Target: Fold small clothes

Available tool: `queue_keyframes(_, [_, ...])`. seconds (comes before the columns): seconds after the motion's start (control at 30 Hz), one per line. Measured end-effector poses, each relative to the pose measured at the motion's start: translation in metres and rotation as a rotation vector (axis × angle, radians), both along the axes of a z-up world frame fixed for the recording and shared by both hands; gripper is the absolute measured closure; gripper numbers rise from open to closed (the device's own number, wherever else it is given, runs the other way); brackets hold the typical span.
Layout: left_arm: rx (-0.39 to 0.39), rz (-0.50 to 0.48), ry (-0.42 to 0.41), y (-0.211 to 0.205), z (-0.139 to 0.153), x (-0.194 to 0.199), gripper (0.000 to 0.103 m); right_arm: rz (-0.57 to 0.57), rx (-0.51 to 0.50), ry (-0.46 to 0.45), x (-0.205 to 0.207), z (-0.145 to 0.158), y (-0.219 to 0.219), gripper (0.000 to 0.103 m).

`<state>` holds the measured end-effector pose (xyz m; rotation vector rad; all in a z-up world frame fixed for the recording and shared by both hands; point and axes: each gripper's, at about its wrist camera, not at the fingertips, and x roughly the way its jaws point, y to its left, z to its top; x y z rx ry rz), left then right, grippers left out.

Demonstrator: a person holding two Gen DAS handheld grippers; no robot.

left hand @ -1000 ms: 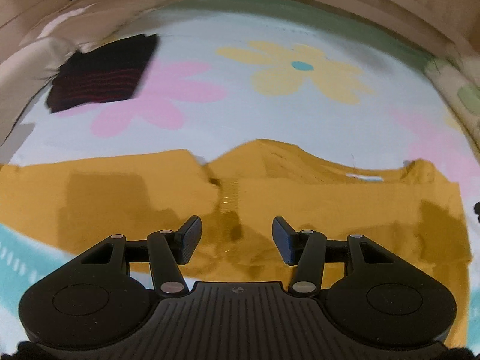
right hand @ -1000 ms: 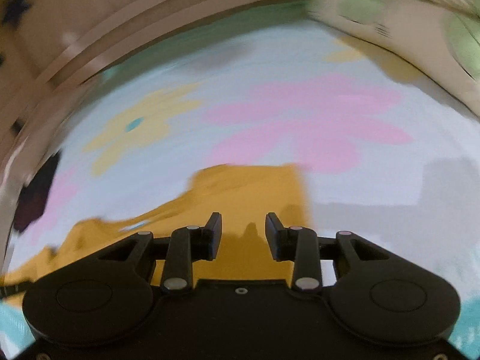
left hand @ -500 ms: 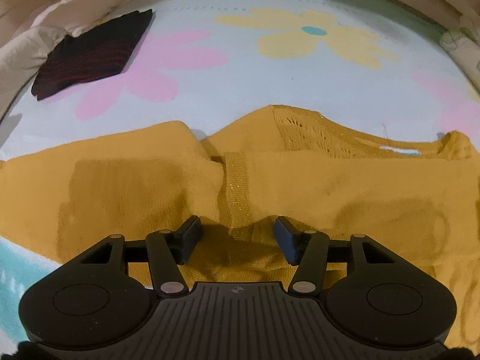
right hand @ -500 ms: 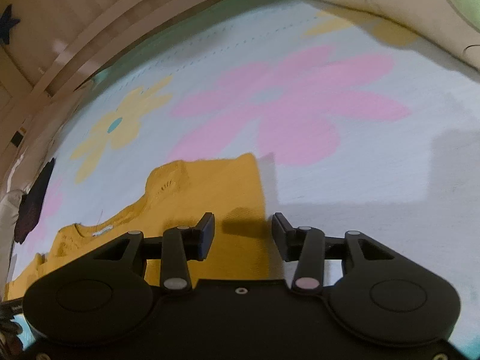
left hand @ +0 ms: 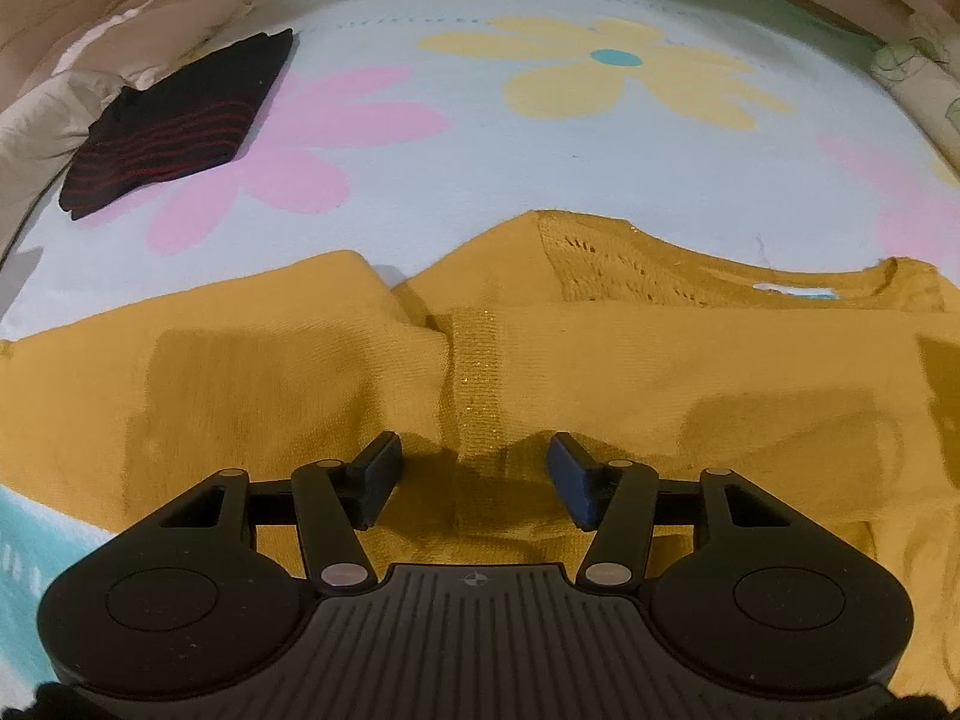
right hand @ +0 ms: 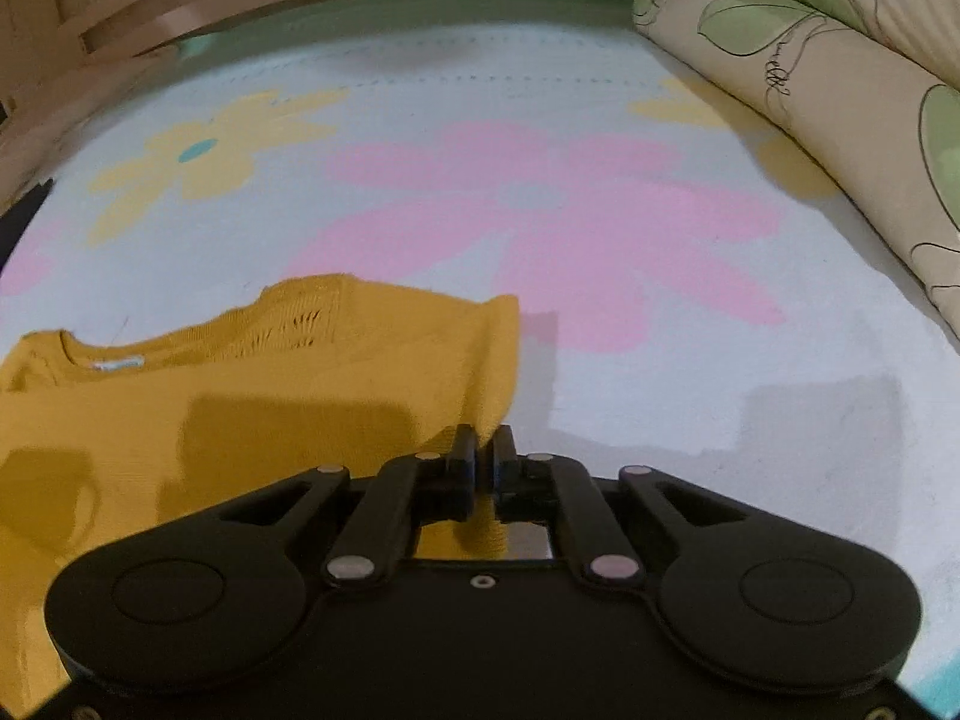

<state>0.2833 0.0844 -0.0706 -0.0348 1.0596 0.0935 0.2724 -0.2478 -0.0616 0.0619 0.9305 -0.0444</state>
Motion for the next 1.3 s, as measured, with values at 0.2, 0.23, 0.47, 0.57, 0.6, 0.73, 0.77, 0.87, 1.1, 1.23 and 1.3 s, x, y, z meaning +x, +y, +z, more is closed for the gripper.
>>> queue_keyframes(0.2, [-0.132,0.103,-0.071,0.048,0.014,-0.006,0.050,-0.030,-0.002,-0.110,-0.005,0.036,0.007,0.055])
queue_keyframes(0.23, [-0.188,0.122,-0.091,0.059,0.015,-0.008,0.050,-0.017,0.011,-0.124,-0.005,0.042,0.012,0.055])
queue_keyframes(0.47, [-0.367,0.199,-0.069,0.108,0.003,-0.021,0.042,0.108,0.145,-0.088,-0.016,0.057,0.057,0.055])
queue_keyframes(0.57, [-0.363,0.188,-0.060,0.115,-0.001,-0.026,0.042,0.162,0.175,-0.048,-0.025,0.052,0.080,0.055])
queue_keyframes(0.6, [-0.365,0.190,-0.060,0.118,0.000,-0.027,0.042,0.181,0.185,-0.028,-0.030,0.049,0.088,0.055])
queue_keyframes(0.73, [-0.346,0.184,-0.061,0.117,0.000,-0.030,0.033,0.256,0.172,0.034,-0.047,0.043,0.115,0.055])
queue_keyframes(0.77, [-0.346,0.189,-0.060,0.115,-0.001,-0.031,0.031,0.270,0.168,0.044,-0.051,0.042,0.120,0.055])
queue_keyframes(0.87, [-0.388,0.244,-0.072,0.118,-0.001,-0.037,0.026,0.298,0.177,0.067,-0.058,0.040,0.132,0.055])
queue_keyframes(1.1, [-0.584,0.446,-0.098,0.148,-0.015,-0.064,0.011,0.325,0.186,0.075,-0.064,0.032,0.143,0.055])
queue_keyframes(1.23, [-0.648,0.441,-0.181,0.159,-0.023,-0.052,0.002,0.327,0.201,0.077,-0.064,0.031,0.144,0.055])
queue_keyframes(1.3, [-0.652,0.439,-0.239,0.162,-0.026,-0.045,0.002,0.326,0.210,0.077,-0.064,0.031,0.145,0.055])
